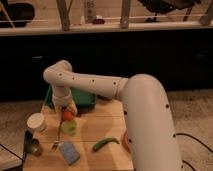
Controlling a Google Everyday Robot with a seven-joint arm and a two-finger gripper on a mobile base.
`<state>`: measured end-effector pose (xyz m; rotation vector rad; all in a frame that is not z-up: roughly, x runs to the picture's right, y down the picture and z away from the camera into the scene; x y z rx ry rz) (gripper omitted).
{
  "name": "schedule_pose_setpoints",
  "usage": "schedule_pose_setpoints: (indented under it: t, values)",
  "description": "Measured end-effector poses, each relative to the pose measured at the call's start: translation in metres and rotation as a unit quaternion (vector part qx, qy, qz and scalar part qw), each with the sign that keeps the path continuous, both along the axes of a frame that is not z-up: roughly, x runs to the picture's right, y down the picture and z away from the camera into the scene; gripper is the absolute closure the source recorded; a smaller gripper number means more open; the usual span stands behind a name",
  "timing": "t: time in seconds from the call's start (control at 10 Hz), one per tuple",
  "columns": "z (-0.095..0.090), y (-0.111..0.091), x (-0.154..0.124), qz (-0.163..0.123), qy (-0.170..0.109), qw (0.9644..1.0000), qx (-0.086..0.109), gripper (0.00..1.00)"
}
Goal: Place apple in plastic cup
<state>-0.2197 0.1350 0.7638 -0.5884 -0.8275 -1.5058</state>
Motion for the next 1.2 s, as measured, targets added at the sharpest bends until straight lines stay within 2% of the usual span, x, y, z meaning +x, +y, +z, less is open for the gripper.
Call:
schedule_pose_setpoints:
  t: [0.3, 0.4, 0.7, 1.1, 1.2]
  values:
    - [-0.004, 0.012, -0.007, -0.002, -0.008, 1.0, -0.005, 0.95]
    - [-0.006, 0.017, -0.007, -0.001, -0.01, 0.9999, -0.008, 0.92]
    - [-0.008, 0.021, -0.004, 0.006, -0.013, 0.9998, -0.014, 0.65]
    - [-0.01, 0.022, -0.002, 0.01, -0.016, 0.9997, -0.017, 0.23]
    - [-0.011, 0.021, -0.002, 0.011, -0.017, 0.9997, -0.017, 0.2]
